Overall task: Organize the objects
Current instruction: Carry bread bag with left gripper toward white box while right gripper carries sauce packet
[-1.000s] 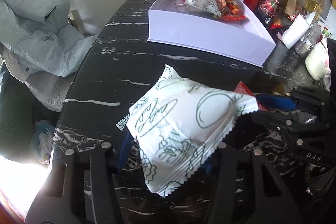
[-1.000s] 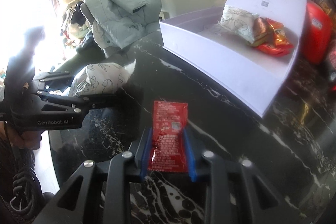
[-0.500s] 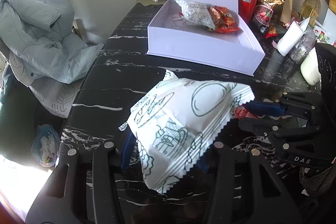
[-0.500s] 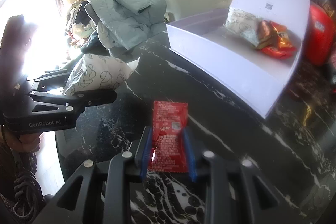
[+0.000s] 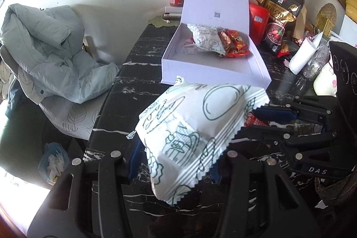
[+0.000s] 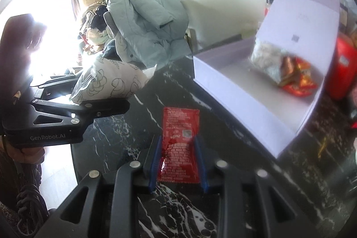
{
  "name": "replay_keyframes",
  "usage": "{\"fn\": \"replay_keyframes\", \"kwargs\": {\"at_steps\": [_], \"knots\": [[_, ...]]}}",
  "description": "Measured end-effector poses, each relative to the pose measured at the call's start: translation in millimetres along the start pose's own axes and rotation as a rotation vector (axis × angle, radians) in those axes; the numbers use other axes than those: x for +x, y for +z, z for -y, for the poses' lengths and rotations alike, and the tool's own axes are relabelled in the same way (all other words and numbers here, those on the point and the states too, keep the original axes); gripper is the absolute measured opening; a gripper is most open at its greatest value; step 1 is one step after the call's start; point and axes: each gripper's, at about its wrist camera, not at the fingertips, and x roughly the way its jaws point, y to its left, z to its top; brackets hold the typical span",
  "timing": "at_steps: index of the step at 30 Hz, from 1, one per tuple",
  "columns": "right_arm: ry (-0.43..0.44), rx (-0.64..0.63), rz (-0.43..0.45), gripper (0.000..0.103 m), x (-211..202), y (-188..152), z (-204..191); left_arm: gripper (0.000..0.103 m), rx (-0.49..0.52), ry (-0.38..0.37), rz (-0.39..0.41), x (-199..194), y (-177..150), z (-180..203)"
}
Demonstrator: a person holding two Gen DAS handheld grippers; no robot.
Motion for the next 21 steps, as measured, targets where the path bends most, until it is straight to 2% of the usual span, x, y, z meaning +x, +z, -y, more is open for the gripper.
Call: {"fn": "replay_keyframes", "kwargs": {"at_steps": [8, 21], "knots": [[-0.047, -0.005, 0.026, 0.029, -25.6, 3.2, 8.2, 0.047, 0.060, -0.033, 0.021, -1.2, 18.3, 24.1], [-0.136, 0.073, 0.049, 0.029, -60.0, -10.2, 46.5, 0.047, 0.173, -0.138, -0.003, 22.6, 41.0, 84.1]]}}
